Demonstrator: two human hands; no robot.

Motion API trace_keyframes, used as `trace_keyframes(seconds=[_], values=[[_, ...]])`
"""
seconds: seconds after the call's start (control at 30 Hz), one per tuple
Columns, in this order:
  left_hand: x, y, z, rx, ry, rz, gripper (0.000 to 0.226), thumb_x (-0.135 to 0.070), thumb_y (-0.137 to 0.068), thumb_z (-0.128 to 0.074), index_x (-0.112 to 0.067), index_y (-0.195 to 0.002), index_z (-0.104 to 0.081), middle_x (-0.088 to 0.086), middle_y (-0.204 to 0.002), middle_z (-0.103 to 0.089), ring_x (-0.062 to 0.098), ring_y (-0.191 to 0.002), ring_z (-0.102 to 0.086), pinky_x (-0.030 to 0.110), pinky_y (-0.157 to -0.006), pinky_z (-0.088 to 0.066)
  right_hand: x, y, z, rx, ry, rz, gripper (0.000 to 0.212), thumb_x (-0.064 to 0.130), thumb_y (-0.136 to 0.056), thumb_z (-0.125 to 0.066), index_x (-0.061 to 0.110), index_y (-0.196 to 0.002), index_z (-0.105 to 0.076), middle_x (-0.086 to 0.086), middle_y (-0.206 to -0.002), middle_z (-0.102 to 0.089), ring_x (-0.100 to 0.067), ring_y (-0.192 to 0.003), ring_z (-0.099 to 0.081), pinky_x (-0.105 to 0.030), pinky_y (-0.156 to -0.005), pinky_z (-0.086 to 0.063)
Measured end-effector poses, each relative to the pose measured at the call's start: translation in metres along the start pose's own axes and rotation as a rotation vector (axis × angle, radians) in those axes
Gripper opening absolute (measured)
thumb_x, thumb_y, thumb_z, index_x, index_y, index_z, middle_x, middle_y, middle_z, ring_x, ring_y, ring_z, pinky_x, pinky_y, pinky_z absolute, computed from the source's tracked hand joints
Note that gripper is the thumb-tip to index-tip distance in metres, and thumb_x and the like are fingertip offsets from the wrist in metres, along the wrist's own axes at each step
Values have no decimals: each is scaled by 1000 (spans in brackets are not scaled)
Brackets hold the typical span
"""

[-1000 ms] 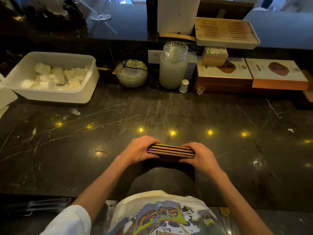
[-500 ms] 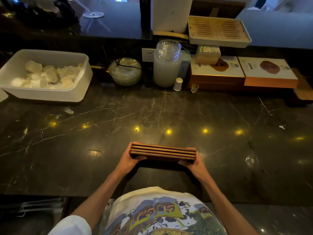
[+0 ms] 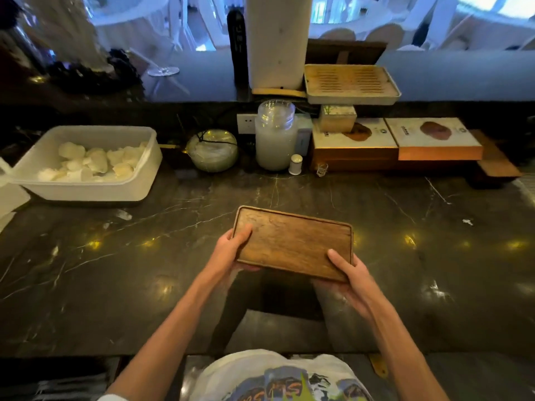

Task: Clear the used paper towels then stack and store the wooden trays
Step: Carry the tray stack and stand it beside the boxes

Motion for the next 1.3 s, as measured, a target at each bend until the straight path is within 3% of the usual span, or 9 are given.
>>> trace_keyframes(seconds=[0.1, 0.23, 0.43, 0.67, 0.77, 0.9, 1.0, 1.17, 1.3], values=[[-6, 22, -20, 5, 244, -32, 57, -59, -85, -58, -19, -125, -61, 11, -118, -71, 29, -109, -68, 45, -78, -60, -7, 23, -11, -31, -152, 68, 61, 22, -79, -78, 16, -133, -50, -13, -124, -67, -33, -113, -65, -45, -78, -58], [28, 60, -77, -15, 456, -12, 69, -41, -87, -66, -26, -145, -32, 14, -137, -58, 31, -124, -57, 60, -109, -37, -43, 62, -44, -162, -252, 128, 63, 19, -76, -77, 20, -133, -50, -12, -120, -69, -31, -106, -68, -45, -76, -59], [78, 119, -120, -87, 261, 30, 81, -27, -77, -80, -31, -141, -30, 9, -132, -57, 29, -120, -57, 54, -104, -46, -102, 148, -45, -254, -238, 147, 67, 29, -80, -75, 32, -139, -45, -4, -127, -67, -23, -113, -66, -44, -92, -56], [101, 165, -172, 180, -34, 70, 99, -45, -55, -92, -39, -135, -34, 0, -126, -61, 20, -112, -65, 48, -94, -55, -75, 258, 61, -243, -187, 118, 80, 71, -83, -39, 15, -141, -46, -14, -135, -60, -31, -123, -59, -51, -94, -51], [116, 180, -218, 347, -200, 125, 98, -49, -55, -91, -48, -133, -32, -5, -128, -59, 19, -114, -62, 50, -97, -52, -30, 276, 97, -296, -58, 185, 95, 84, -72, -42, 25, -147, -38, -9, -142, -54, -23, -122, -59, -46, -92, -51], [135, 199, -285, 424, -316, 136, 101, -53, -52, -91, -47, -133, -31, -8, -125, -58, 14, -111, -62, 41, -91, -56, -1, 284, 120, -468, 306, 188, 88, 78, -60, -70, 33, -133, -51, 4, -121, -68, -13, -106, -68, -43, -92, -56], [142, 202, -345, 441, -408, 93, 100, -56, -52, -90, -46, -132, -31, -10, -124, -55, 12, -109, -60, 33, -83, -55, 7, 302, 168, -525, 232, 240, 89, 72, -59, -76, 32, -134, -48, 5, -122, -67, -14, -106, -67, -42, -91, -56], [164, 205, -464, 469, -409, 56, 97, -60, -56, -85, -51, -131, -24, -12, -122, -51, 13, -108, -59, 30, -78, -54, 57, 331, 270, -557, 219, 342, 71, 68, -67, -74, 37, -127, -53, 12, -110, -71, -5, -95, -71, -21, -69, -58], [193, 207, -558, 467, -357, 26, 81, -65, -70, -72, -48, -134, -24, -11, -125, -51, 14, -111, -59, 38, -91, -55, 109, 355, 353, -573, 223, 391, 66, 59, -70, -77, 28, -124, -59, 9, -103, -74, -9, -90, -72, -20, -65, -57]])
Point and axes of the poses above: each hand's wrist, its own y-axis away from the middle knuckle, its own z-axis out of the back of the hand, x = y × z, the point moved 2 cm from there along -y, towards the middle knuckle
